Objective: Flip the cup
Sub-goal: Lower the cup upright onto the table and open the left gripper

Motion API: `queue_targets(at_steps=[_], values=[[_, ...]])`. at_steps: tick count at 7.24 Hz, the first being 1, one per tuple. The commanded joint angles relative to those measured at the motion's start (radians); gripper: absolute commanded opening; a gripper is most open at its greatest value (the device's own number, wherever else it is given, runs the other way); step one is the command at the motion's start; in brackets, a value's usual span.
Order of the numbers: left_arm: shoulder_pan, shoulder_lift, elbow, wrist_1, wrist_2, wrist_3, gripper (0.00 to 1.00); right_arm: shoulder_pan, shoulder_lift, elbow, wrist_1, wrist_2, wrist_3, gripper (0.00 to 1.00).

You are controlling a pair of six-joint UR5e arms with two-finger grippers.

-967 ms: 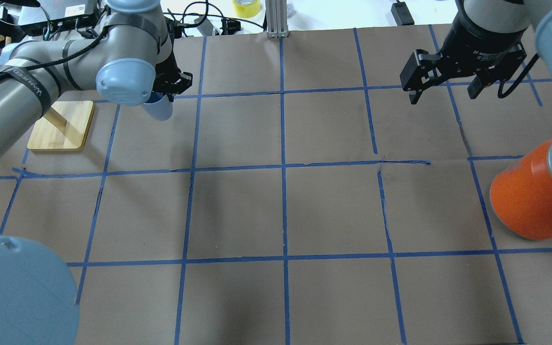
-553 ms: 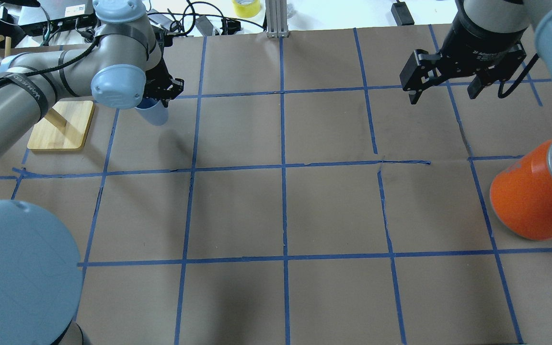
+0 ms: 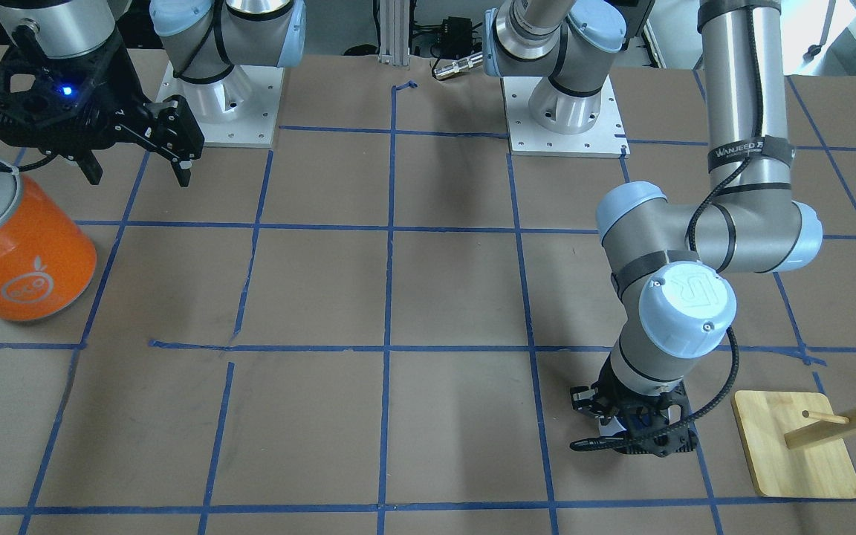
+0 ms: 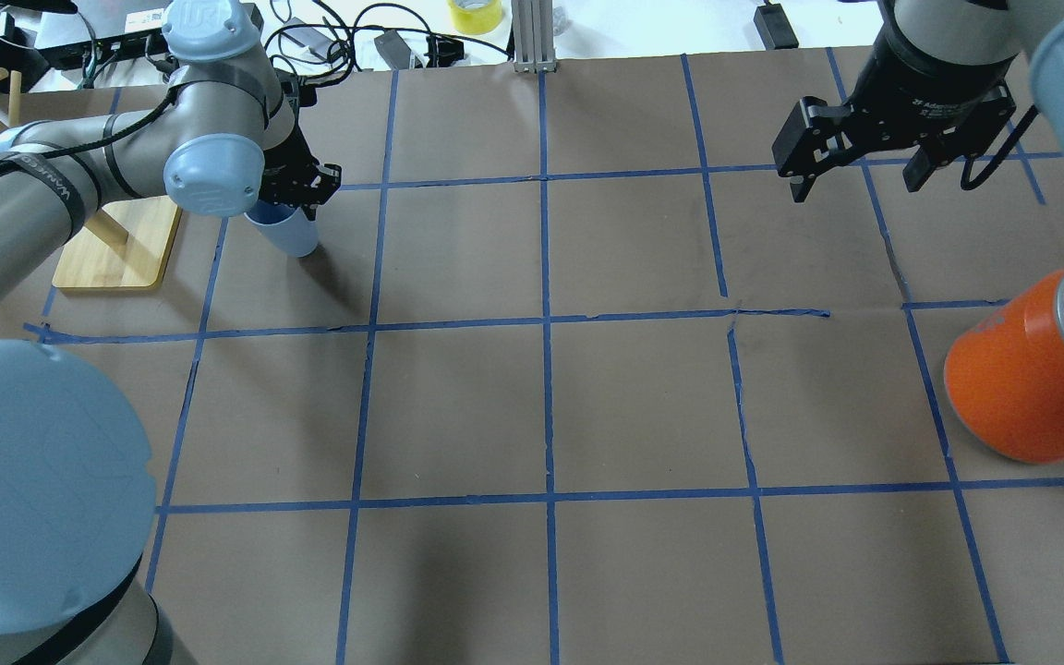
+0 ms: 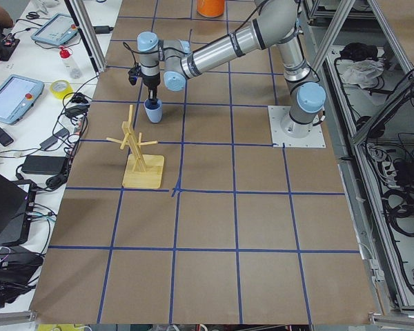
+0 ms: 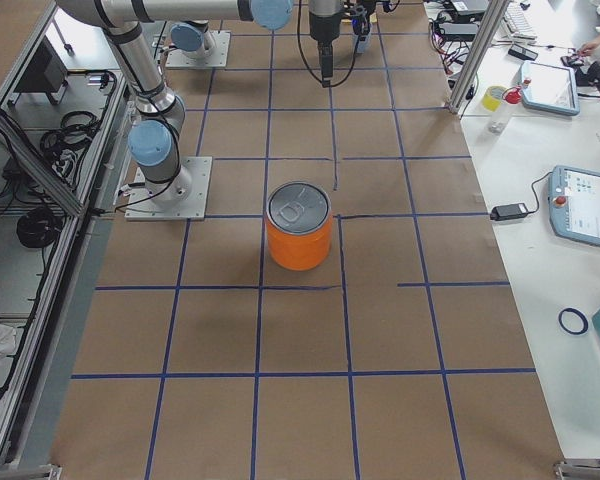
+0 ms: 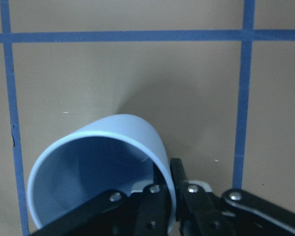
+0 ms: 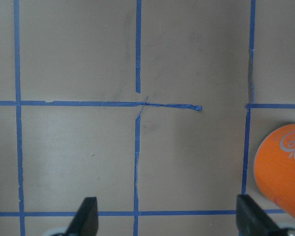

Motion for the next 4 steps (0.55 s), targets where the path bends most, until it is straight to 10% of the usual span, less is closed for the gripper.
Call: queue_targets(at_steps=[1,2,4], values=[[0.003,-0.010,0.004,-0.001,-0.002,0.000,0.71,-0.002,0.006,0.000,-0.006,-0.001,-0.001,1.00],[0.003,-0.006,0.007,-0.006,-0.005,-0.004,1.00,-0.001,0.006,0.000,-0.006,0.006,0.000,1.00],[-0.006,0.059,0.017,-0.080,-0.007,-0.007,1.00,-0.002,0.006,-0.002,-0.003,0.005,-0.001,1.00]])
